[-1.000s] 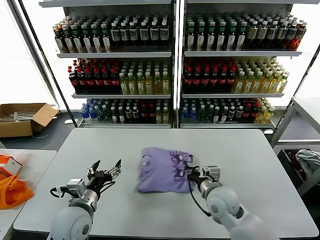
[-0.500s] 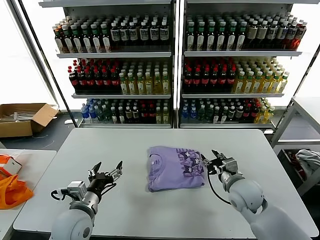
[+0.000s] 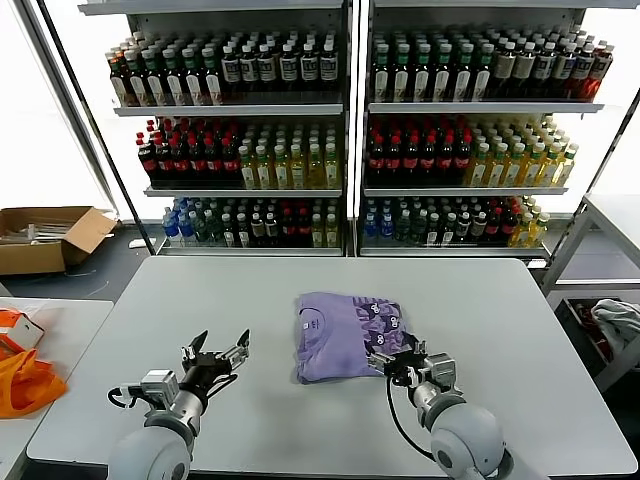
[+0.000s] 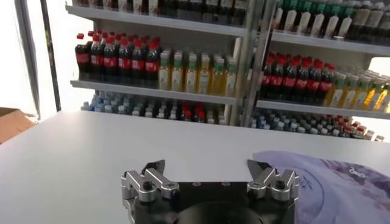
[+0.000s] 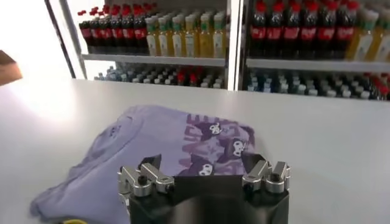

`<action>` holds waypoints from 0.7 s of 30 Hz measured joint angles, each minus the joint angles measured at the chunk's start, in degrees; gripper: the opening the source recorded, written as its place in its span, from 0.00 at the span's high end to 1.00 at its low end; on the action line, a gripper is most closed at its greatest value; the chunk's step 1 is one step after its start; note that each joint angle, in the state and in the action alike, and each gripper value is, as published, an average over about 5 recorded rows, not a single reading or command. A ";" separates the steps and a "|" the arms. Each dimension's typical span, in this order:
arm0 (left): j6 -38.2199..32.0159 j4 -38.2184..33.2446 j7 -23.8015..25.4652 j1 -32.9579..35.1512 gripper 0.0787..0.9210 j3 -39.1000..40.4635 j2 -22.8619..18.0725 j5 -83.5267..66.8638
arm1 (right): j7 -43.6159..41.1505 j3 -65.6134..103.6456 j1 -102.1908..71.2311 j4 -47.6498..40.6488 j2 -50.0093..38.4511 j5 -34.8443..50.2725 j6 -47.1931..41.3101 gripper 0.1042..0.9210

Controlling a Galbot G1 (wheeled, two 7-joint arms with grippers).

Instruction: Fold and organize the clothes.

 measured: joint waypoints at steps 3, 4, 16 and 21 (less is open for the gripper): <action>-0.01 0.04 0.13 0.03 0.12 0.15 -0.07 0.10 | 2.05 0.28 -1.19 0.34 1.40 2.82 0.03 0.12; -0.01 0.06 0.15 0.03 0.12 0.19 -0.08 0.11 | 2.71 0.39 -1.57 0.46 1.82 3.70 0.01 0.12; 0.00 0.62 0.55 -0.45 0.12 0.73 0.33 0.09 | 8.79 1.85 -4.71 1.26 4.18 11.43 -0.26 0.12; 0.07 0.60 0.68 -0.45 0.12 0.70 0.52 0.04 | 9.57 2.49 -5.22 1.64 4.50 13.66 0.10 0.12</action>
